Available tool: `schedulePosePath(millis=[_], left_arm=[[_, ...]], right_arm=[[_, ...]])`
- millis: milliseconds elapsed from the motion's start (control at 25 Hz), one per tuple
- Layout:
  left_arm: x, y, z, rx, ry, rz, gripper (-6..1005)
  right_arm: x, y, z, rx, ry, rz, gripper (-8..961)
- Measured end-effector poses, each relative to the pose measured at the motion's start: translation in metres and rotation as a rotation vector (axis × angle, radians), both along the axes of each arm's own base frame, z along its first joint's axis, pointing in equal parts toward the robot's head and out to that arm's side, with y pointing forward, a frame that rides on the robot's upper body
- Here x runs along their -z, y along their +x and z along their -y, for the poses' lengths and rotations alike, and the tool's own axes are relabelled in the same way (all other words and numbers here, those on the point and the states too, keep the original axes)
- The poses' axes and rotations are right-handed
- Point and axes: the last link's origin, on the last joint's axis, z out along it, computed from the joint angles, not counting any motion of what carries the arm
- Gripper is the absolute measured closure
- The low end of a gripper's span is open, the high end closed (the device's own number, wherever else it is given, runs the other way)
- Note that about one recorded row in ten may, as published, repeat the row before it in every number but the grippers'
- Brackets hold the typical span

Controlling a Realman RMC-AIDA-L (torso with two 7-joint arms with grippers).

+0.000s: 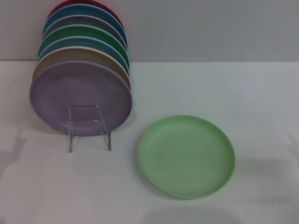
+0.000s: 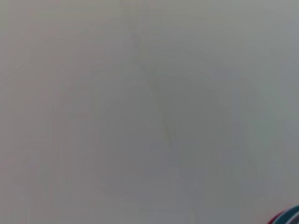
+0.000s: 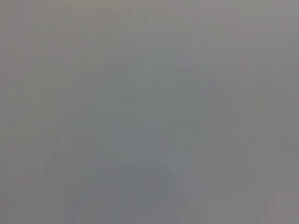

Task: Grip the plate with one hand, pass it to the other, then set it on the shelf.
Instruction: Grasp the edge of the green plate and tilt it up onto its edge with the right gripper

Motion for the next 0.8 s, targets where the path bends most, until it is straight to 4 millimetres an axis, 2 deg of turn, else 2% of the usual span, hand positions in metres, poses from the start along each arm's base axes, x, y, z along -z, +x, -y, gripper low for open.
schedulePosePath(millis=[200,400,600,800], left_arm=[[-0.003,-0.002,0.002,-0.002,0.006,0.044,216],[-0.001,-0.002,0.001,-0.002,-0.003,0.046,216],[0.001,-0.002,-0.003,-0.008,-0.022,0.066,217],[0.002,-0.003,-0.005,-0.005,-0.043,0.106,217]], right_arm=[[-0.016,-0.009,-0.006,-0.101,-0.021,-0.057,187],[-0.033,-0.017,-0.040,-0.116,-0.189,-0.113,187],[-0.043,-0.055,-0.091,-0.008,-0.509,0.023,188],[-0.045,-0.097,-0.122,0.134,-0.768,0.135,188]])
